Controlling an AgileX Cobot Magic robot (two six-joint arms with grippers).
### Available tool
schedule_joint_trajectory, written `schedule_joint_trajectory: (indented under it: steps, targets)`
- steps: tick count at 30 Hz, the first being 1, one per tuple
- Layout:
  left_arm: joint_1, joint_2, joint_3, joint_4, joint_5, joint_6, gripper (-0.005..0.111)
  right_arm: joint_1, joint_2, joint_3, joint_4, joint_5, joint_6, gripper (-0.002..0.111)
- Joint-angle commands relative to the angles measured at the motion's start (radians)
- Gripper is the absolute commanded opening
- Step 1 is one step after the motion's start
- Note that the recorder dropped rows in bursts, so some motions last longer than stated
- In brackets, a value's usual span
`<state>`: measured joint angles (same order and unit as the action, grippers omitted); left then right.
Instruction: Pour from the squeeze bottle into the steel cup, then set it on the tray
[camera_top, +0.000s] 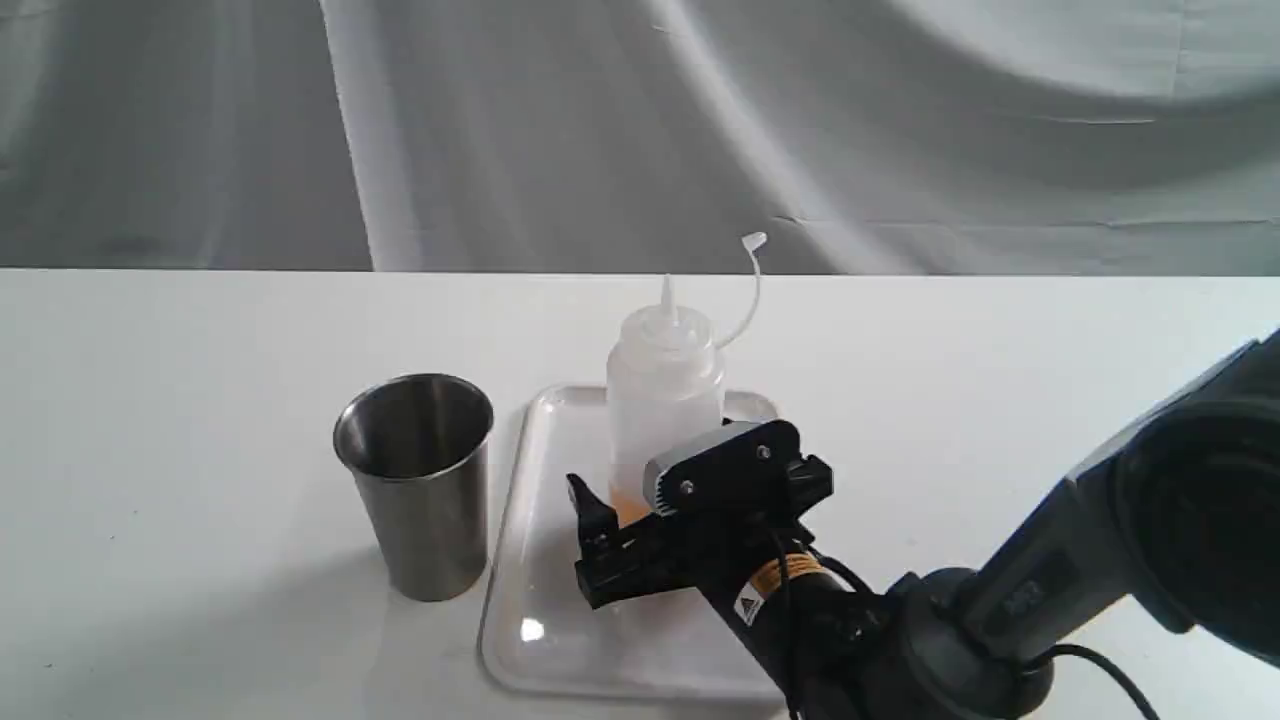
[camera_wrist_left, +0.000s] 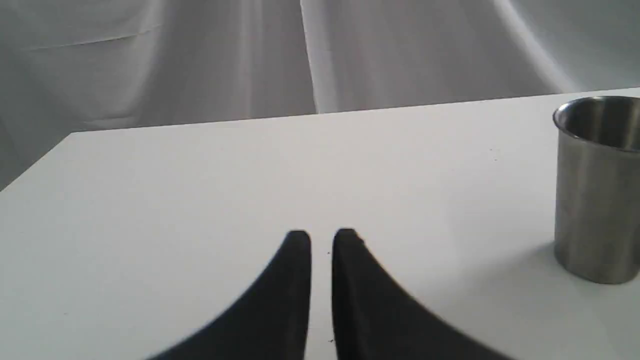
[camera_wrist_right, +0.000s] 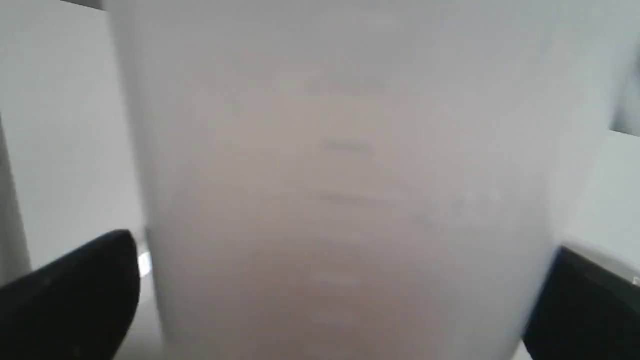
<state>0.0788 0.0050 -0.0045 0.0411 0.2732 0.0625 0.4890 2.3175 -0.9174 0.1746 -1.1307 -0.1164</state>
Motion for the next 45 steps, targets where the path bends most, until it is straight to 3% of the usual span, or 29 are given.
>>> schedule_joint_trajectory:
  steps: [1,28,45]
  targets:
    - [-0.002,-0.005,0.004,0.002,-0.007,-0.002,0.008,-0.002,-0.007,0.025,-0.032,-0.028,0.006,0.105]
    - [-0.002,-0.005,0.004,0.002,-0.007,-0.002,0.008,0.000,-0.189,0.227,-0.104,-0.075,0.011,0.105]
    - [-0.002,-0.005,0.004,0.002,-0.007,-0.002,0.008,0.000,-0.601,0.555,-0.188,-0.072,0.013,0.105]
